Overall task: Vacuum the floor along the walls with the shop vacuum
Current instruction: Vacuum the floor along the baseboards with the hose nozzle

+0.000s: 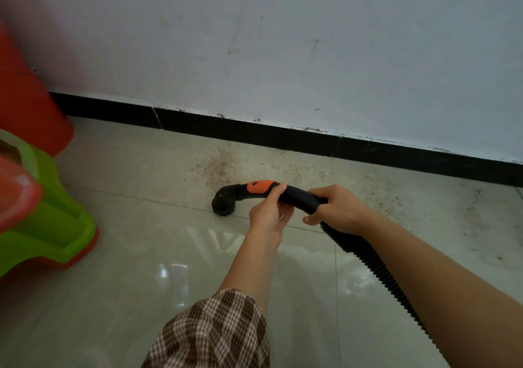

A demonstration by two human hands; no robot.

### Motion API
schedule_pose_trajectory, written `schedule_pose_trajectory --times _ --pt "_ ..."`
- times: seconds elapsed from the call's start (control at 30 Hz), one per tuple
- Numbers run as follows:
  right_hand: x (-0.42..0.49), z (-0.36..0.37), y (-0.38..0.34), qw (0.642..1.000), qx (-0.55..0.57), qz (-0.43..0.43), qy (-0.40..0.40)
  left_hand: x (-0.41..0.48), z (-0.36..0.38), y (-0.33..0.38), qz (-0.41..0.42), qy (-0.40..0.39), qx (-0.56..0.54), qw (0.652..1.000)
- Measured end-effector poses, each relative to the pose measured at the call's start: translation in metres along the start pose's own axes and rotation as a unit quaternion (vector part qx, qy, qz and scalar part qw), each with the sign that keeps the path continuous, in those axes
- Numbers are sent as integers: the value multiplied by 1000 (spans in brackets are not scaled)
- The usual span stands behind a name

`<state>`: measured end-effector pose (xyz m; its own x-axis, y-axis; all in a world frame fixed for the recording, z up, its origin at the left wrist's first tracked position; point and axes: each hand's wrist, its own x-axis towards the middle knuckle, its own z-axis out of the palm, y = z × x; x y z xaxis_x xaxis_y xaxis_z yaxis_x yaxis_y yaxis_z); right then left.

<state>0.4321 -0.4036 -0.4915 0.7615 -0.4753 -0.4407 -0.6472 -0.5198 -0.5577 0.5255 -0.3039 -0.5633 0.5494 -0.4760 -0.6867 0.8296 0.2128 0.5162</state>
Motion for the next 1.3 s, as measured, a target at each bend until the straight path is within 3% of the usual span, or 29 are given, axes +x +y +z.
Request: schedule_pose_trajectory --times 0.43,1.3 --pt "-4 -2 10 1000 20 14 9 -4 10 -3 -16 14 20 1000" --pt "57 46 -33 998 20 -44 32 33 -34 57 42 37 23 998"
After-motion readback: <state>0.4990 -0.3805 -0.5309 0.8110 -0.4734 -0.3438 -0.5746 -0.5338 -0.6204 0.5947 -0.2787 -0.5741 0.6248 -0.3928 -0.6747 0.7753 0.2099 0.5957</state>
